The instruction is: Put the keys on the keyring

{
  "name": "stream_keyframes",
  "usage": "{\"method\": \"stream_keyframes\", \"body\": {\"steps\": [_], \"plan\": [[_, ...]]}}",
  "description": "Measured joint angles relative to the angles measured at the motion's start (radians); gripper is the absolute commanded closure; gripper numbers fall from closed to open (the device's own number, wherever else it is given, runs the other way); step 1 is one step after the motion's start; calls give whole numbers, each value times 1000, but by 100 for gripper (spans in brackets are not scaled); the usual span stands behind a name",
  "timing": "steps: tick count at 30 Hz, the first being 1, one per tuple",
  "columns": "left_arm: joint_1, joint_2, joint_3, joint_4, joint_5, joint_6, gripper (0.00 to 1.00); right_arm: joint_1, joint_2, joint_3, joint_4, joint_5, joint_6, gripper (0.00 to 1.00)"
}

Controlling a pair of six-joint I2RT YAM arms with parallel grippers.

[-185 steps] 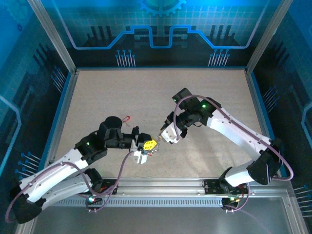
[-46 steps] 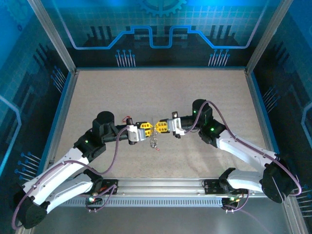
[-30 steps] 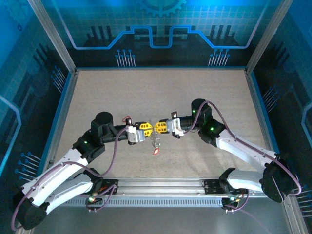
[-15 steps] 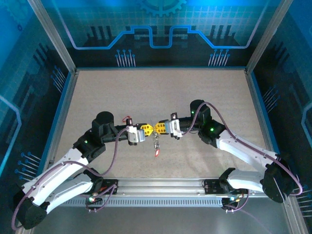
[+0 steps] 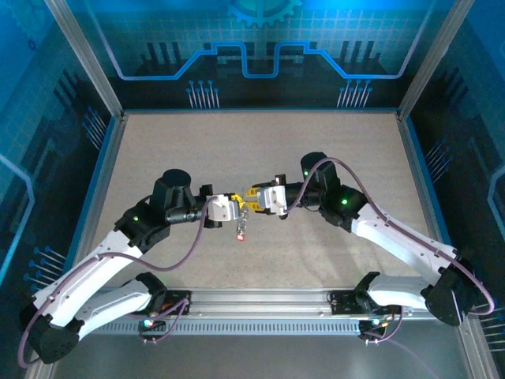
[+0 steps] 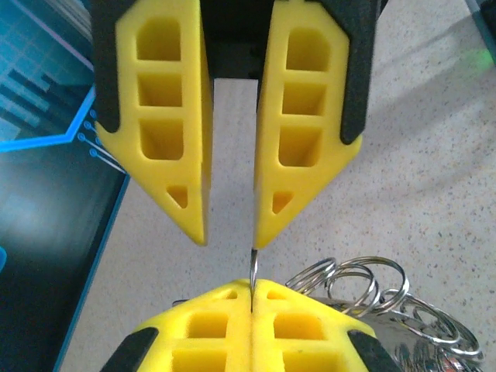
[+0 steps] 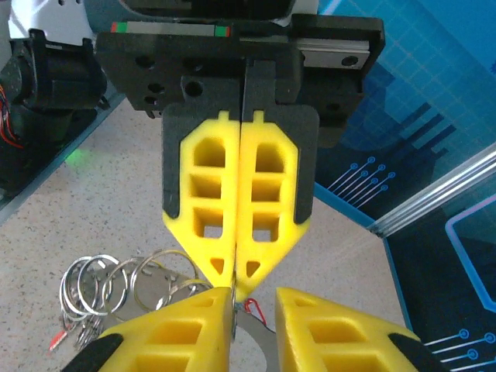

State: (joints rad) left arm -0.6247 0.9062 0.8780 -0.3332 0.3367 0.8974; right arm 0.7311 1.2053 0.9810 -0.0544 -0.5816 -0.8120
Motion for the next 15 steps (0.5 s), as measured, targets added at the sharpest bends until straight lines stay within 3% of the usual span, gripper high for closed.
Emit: {"method": "stream_keyframes", "body": {"steps": [15], "plan": [[-1,32,18,-29,-18,-13,100,6,47,6,-57,77,37,82]]}}
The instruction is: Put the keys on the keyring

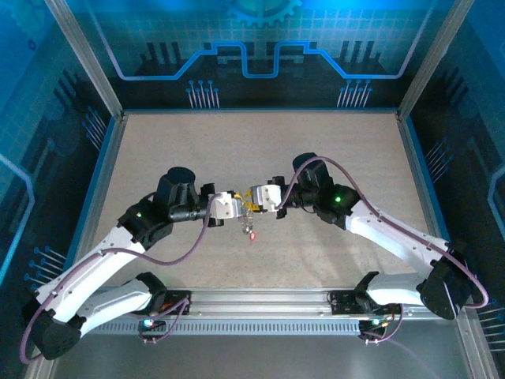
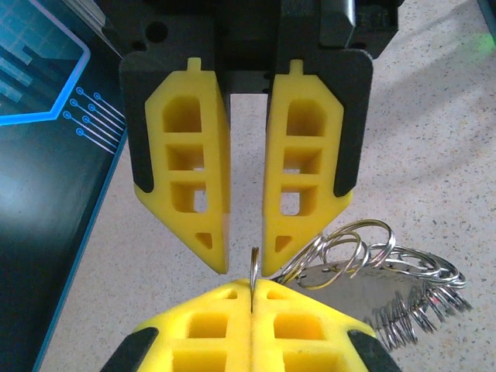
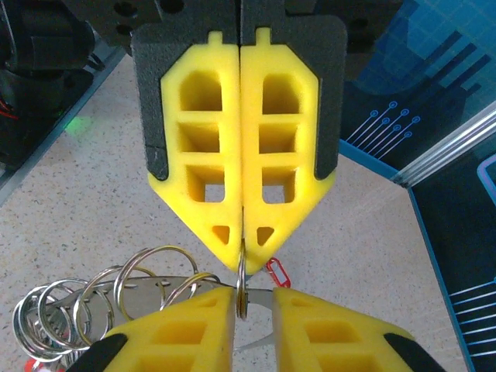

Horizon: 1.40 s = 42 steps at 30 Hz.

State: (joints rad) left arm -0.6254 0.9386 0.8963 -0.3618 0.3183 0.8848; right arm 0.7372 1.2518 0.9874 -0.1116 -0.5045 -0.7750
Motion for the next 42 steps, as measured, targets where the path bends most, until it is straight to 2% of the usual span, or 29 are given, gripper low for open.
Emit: {"method": "stream_keyframes", "body": {"steps": [4,6,8,11,13,19,29,40,42], "plan": [[0,13,9,0,1,-14,100,0,7,0,10,0,16,89],[0,16,11,1,0,-19,100,0,11,0,16,-4,23,100],[0,16,12,1,-2,-22,100,0,12,0,17,-4,39,100],[0,16,12,7,-9,-29,75,-3,11,-14,51,-9,71,100],[0,14,11,29,-9,-47,72,-13,8,-43,104,-27,111,100],[2,-47,-32,111,-16,-79,73,-88,-30,-148,257,-113,212,100],[13,-59,-76,206,38,-127,73,-90,-55,-180,423,-235,241,100],[15,-77,-94,253,110,-129,76,-90,-57,-190,466,-268,245,100],[15,-74,-95,261,122,-127,82,-90,-57,-190,473,-271,245,100]]}}
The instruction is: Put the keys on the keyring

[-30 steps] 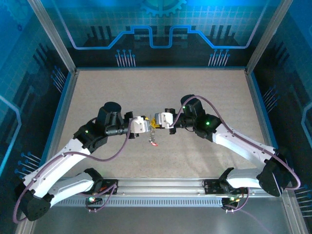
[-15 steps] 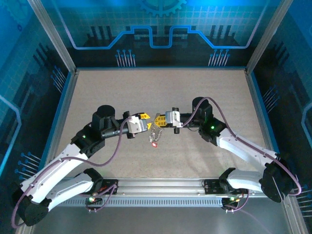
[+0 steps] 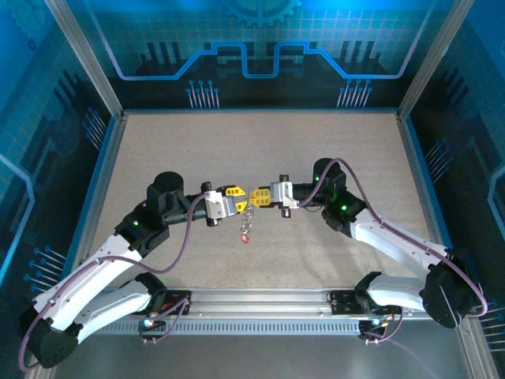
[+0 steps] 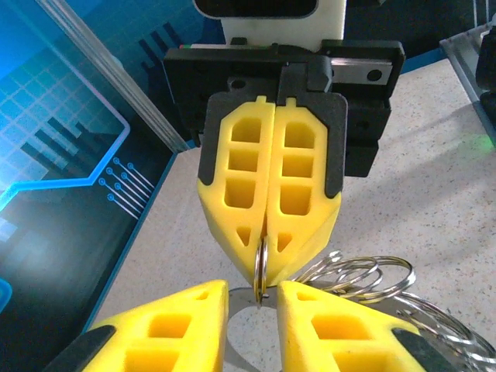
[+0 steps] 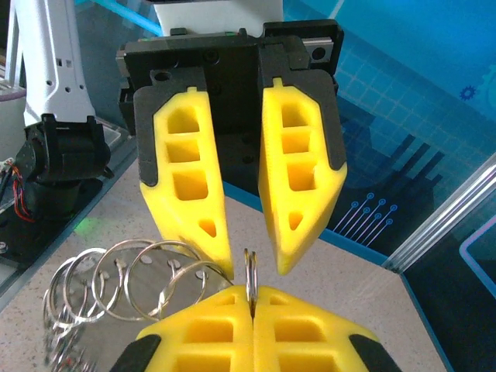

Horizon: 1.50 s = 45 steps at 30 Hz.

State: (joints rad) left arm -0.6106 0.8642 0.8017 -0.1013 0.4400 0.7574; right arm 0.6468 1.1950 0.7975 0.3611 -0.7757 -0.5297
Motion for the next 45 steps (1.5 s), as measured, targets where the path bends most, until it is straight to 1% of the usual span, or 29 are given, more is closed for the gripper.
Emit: {"method": "stream_keyframes", "body": {"steps": [3,4,7,10,13,16,20,28,29,32,33,36,37,38,40,41,44,45], "plan": [[0,0,-1,7,11,0,97,1,0,0,-1,-3,-2,100],[0,0,-1,8,12,1,100,1,-1,0,-2,-3,-5,100],[0,0,-1,10,18,0,100,1,-2,0,-2,-3,-11,100],[0,0,-1,0,18,2,100,2,-2,4,-26,4,-29,88],[0,1,6,-37,4,11,100,17,-2,30,-112,48,-80,80],[0,18,50,-123,-21,29,100,36,-3,48,-182,110,-126,79],[0,32,89,-185,-54,41,100,48,-3,51,-232,169,-148,80],[0,63,112,-245,-86,57,100,88,29,105,-266,218,-153,81],[0,66,112,-249,-88,57,100,92,32,112,-271,224,-153,83],[0,66,113,-260,-98,57,100,93,41,121,-289,229,-158,98],[0,66,113,-263,-103,57,100,93,42,123,-295,231,-158,100],[0,64,113,-262,-105,56,100,93,44,128,-303,236,-163,100],[0,62,113,-262,-106,55,100,93,44,129,-306,236,-163,93],[0,59,112,-260,-107,53,100,93,44,133,-310,236,-164,83],[0,50,111,-253,-106,53,100,95,45,142,-319,237,-163,82],[0,44,111,-251,-106,53,100,96,45,145,-320,238,-163,85],[0,34,111,-251,-104,53,100,99,45,147,-319,238,-161,100],[0,32,110,-252,-103,53,100,99,45,147,-320,238,-161,100]]}}
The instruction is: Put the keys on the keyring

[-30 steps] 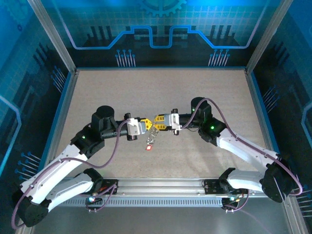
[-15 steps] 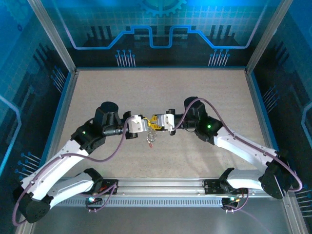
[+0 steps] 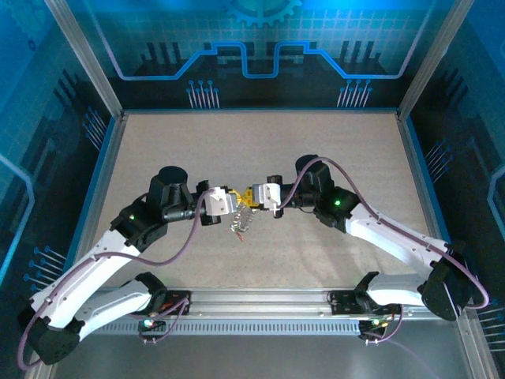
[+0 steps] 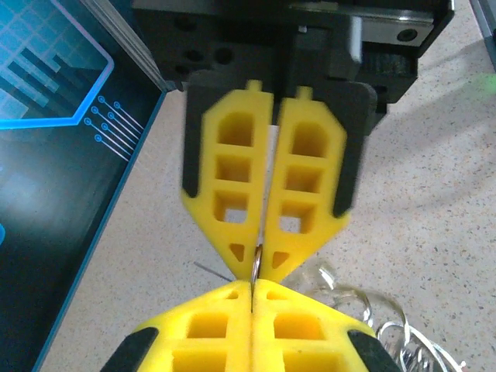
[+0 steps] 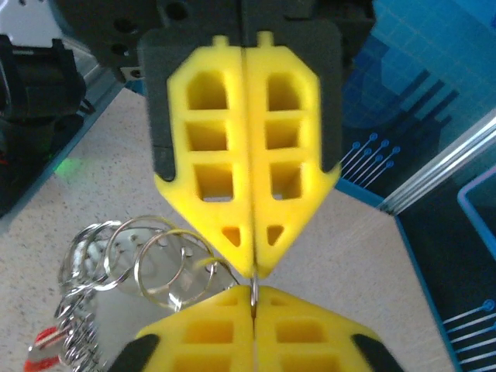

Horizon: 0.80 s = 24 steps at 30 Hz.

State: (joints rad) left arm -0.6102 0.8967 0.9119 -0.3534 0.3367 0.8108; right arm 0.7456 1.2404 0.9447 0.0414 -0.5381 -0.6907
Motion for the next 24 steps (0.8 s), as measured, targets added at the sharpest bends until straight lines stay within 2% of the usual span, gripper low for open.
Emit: {"method": "stream_keyframes", "body": {"steps": [3,5,6,7,10,11,16,19,24], "plan": [[0,0,-2,2,0,0,100,0,1,3,-5,0,4,100],[0,-2,-5,8,0,0,70,0,1,3,-3,0,6,100],[0,-5,-12,21,0,-1,67,0,1,3,0,0,10,100],[0,-13,-24,47,0,-5,68,0,1,1,0,-4,11,100],[5,-40,-60,89,3,-22,85,-8,-2,-14,29,-32,28,100],[7,-45,-67,94,8,-23,86,-13,-3,-20,41,-45,36,100],[22,-47,-75,105,29,-27,79,-34,-5,-35,84,-104,62,100],[26,-47,-83,120,36,-30,71,-36,-9,-36,103,-129,71,100],[27,-47,-100,153,38,-51,70,-42,-15,-38,125,-166,81,100]]}}
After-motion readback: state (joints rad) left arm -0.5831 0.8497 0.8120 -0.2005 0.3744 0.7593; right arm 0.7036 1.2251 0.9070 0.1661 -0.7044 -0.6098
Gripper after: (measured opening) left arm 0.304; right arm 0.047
